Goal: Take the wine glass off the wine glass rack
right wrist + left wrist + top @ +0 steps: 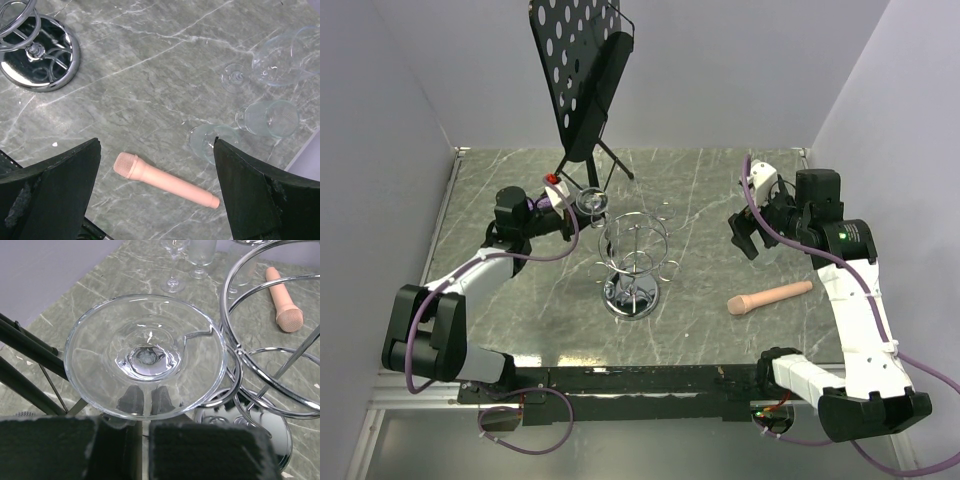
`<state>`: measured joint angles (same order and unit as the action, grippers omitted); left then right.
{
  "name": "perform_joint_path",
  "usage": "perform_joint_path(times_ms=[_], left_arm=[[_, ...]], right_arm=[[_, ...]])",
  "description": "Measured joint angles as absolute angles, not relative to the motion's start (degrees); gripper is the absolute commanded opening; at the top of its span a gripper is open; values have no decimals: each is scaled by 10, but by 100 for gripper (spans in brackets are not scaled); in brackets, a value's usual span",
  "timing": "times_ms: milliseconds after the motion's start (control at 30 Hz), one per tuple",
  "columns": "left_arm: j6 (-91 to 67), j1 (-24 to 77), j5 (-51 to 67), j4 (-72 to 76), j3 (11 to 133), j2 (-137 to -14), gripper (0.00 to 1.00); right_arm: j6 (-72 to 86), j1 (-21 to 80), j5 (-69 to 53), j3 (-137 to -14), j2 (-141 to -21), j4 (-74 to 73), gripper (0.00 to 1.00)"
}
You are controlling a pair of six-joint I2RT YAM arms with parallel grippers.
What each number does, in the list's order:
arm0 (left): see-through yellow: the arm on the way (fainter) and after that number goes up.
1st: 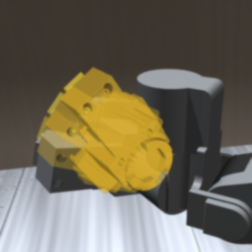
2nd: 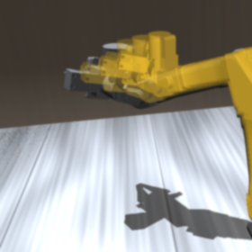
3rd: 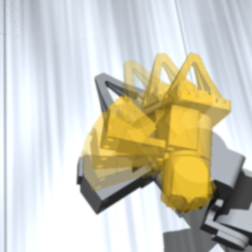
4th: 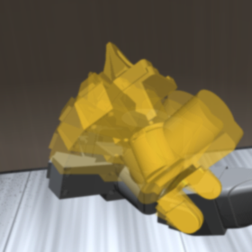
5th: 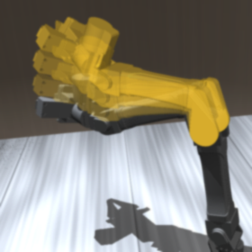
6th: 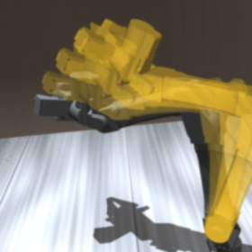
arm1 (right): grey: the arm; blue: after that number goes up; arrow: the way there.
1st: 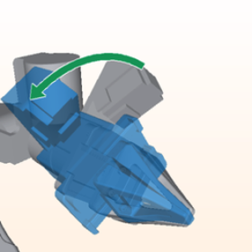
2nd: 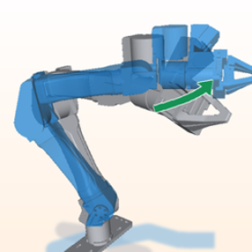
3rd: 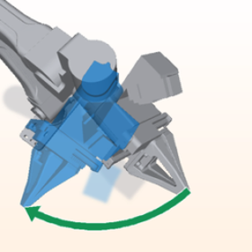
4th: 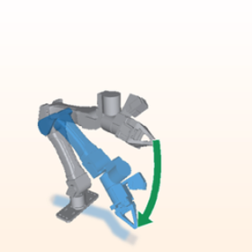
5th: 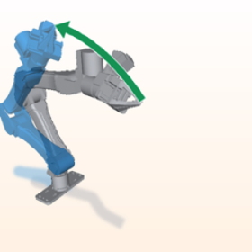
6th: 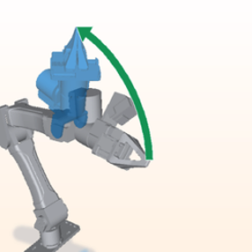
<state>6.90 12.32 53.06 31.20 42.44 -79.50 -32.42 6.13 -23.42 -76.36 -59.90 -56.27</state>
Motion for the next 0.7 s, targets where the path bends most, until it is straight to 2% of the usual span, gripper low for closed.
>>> perform_joint_path(times_ms=[267, 467, 700], left_arm=[[76, 103, 526, 305, 425, -801, 1], [37, 46, 518, 297, 425, -803, 1], [-41, -10, 500, 189, 446, -754, 1]], right_arm=[[-324, 61, -235, -756, -598, -559, 100], [-325, 61, -248, -772, -606, -554, 100], [-359, 98, -241, -787, -608, -465, 100]])
